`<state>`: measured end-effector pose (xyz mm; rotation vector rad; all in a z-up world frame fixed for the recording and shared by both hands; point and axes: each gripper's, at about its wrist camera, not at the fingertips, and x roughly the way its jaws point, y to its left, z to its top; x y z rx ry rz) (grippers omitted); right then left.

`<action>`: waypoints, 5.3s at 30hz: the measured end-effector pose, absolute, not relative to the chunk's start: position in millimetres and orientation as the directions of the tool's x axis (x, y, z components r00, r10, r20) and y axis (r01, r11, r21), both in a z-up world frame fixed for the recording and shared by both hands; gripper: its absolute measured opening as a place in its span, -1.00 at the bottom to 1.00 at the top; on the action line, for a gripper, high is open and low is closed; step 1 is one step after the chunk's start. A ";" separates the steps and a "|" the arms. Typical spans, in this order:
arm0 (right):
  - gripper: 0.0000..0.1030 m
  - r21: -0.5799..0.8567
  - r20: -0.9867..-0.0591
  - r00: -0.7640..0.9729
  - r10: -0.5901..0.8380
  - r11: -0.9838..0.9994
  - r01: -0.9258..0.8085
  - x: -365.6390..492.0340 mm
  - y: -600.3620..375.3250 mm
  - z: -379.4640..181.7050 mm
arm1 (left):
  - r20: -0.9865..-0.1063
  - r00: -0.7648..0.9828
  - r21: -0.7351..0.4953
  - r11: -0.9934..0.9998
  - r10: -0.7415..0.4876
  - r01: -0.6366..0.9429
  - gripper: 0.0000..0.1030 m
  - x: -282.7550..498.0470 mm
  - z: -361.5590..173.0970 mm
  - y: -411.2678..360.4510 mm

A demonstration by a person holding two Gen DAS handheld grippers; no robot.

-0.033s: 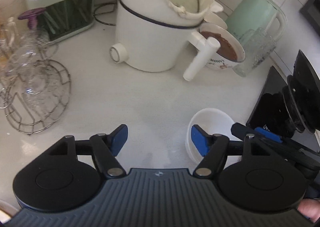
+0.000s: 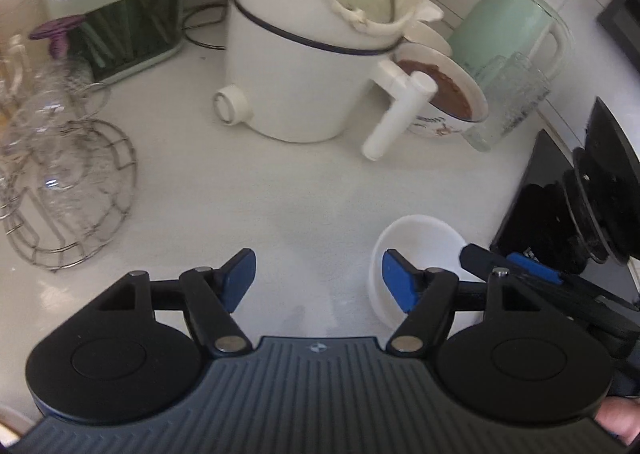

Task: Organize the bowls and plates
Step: 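Move both open grippers to the white ceramic bowl by the stove, then close both grippers on the white ceramic bowl rim and lift it, then carry the white ceramic bowl toward the plate stack and nested bowls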

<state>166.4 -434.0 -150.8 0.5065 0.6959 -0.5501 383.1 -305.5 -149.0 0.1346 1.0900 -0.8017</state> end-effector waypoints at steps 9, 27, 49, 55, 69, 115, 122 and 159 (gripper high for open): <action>0.22 0.241 -0.724 0.617 -0.309 0.725 0.646 167.6 -444.0 -166.4 | -0.820 0.101 -0.364 0.649 -0.563 0.668 0.43 385.0 -170.3 -330.5; 0.47 0.313 -0.806 0.551 -0.218 0.634 0.708 165.0 -471.1 -198.2 | -0.854 0.052 -0.375 0.681 -0.518 0.629 0.36 391.3 -206.0 -353.4; -0.80 0.367 -0.789 0.602 -0.121 0.693 0.620 162.8 -464.1 -201.7 | -0.853 0.062 -0.402 0.728 -0.518 0.556 -0.83 378.7 -208.2 -342.6; -0.80 0.384 -0.768 0.633 -0.094 0.723 0.574 161.6 -455.4 -189.7 | -0.855 0.080 -0.411 0.762 -0.513 0.501 -0.83 377.9 -195.7 -327.4; -0.80 0.434 -0.747 0.664 -0.030 0.735 0.520 167.5 -433.7 -156.5 | -0.854 0.147 -0.374 0.785 -0.499 0.493 -0.83 371.1 -145.6 -290.3; -0.75 0.373 -0.754 0.628 0.193 0.913 0.167 224.4 -312.7 -103.3 | -0.805 0.366 -0.410 0.884 -0.467 0.225 -0.82 343.5 -92.5 -108.1; -0.75 0.339 -0.795 0.572 0.202 0.930 0.143 236.3 -291.6 -113.7 | -0.811 0.374 -0.412 0.893 -0.450 0.180 -0.81 341.1 -105.7 -87.2; -0.18 0.317 -0.869 0.444 0.219 0.935 0.159 261.9 -287.8 -173.3 | -0.848 0.355 -0.382 0.918 -0.393 0.103 -0.31 334.0 -143.0 -66.3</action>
